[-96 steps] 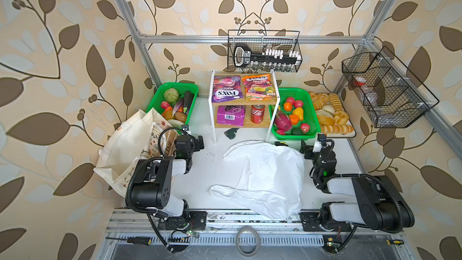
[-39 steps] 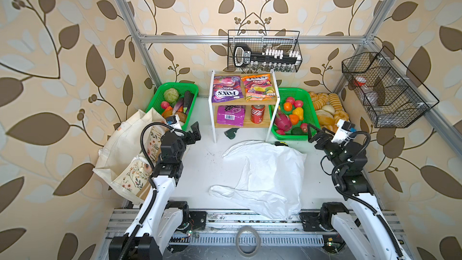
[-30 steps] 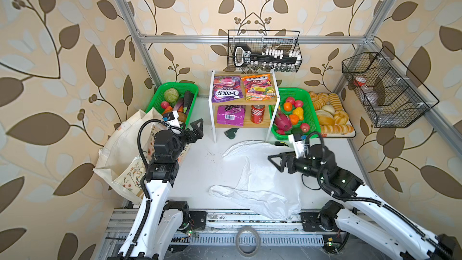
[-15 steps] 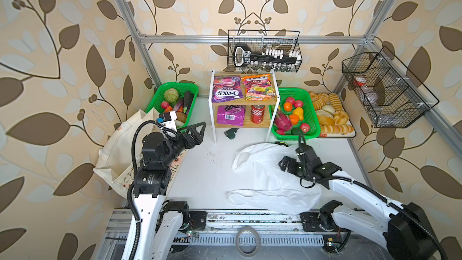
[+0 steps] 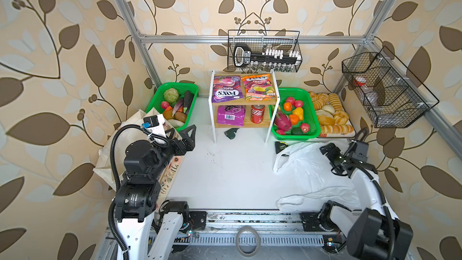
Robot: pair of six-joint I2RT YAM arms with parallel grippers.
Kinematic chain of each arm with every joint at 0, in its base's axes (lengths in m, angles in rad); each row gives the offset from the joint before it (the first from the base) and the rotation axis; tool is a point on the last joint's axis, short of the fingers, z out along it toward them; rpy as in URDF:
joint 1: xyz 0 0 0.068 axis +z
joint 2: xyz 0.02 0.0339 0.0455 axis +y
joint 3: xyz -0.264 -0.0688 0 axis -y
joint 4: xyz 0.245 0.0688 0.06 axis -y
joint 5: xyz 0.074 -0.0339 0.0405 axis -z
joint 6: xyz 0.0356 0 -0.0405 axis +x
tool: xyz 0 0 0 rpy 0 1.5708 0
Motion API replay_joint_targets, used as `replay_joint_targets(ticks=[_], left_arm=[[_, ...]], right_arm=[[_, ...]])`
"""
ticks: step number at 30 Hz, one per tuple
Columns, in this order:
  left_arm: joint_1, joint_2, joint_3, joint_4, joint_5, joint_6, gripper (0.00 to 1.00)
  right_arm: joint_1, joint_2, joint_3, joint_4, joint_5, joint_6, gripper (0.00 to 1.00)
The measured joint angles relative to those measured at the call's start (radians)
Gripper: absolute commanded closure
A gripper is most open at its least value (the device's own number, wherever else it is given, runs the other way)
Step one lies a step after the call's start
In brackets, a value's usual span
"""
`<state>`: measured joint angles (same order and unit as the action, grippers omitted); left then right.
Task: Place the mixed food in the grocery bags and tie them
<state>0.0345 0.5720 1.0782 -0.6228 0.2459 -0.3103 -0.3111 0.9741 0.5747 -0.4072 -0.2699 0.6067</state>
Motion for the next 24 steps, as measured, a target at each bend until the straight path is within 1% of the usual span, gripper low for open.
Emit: replay_joint_targets(ticks=[2,3,5,6,7,8,9,10,12,15,17,19,22,24], left_arm=[[0.0,0.002,0.001,-0.032,-0.056,0.018,0.01],[0.0,0.006,0.001,-0.048,-0.083,0.024,0.01],[0.0,0.016,0.001,-0.077,-0.136,0.035,0.01],[0.0,0.021,0.001,-0.089,-0.165,0.042,0.01],[0.0,0.025,0.001,-0.1,-0.193,0.047,0.01],[0.0,0.029,0.001,-0.114,-0.228,0.05,0.01],[0.0,0.032,0.001,-0.124,-0.259,0.051,0.01],[0.0,0.034,0.001,-0.13,-0.289,0.054,0.01],[0.0,0.043,0.001,-0.144,-0.354,0.058,0.01],[0.0,0.072,0.001,-0.174,-0.449,0.071,0.01],[0.0,0.106,0.002,-0.198,-0.513,0.09,0.01],[0.0,0.15,0.008,-0.23,-0.602,0.112,0.01],[-0.001,0.209,0.009,-0.253,-0.764,0.148,0.01],[0.0,0.244,0.009,-0.257,-0.84,0.166,0.01]], right_arm=[[0.25,-0.06,0.002,0.021,0.033,0.035,0.09],[0.372,-0.087,0.002,0.027,0.068,0.06,0.09],[0.552,-0.13,-0.003,0.029,0.151,0.124,0.09],[0.617,-0.149,-0.011,0.03,0.198,0.158,0.08],[0.66,-0.162,-0.023,0.03,0.242,0.187,0.08],[0.684,-0.169,-0.04,0.029,0.282,0.213,0.07],[0.685,-0.169,-0.058,0.027,0.31,0.232,0.07],[0.664,-0.163,-0.077,0.031,0.321,0.24,0.07],[0.547,-0.123,-0.124,0.056,0.302,0.243,0.09],[0.275,-0.01,-0.18,0.114,0.206,0.225,0.1],[0.139,0.063,-0.188,0.128,0.159,0.2,0.1],[0.046,0.095,-0.17,0.167,0.125,0.172,0.1],[-0.052,0.129,-0.155,0.186,0.101,0.15,0.1],[-0.065,0.119,-0.146,0.178,0.095,0.143,0.09]])
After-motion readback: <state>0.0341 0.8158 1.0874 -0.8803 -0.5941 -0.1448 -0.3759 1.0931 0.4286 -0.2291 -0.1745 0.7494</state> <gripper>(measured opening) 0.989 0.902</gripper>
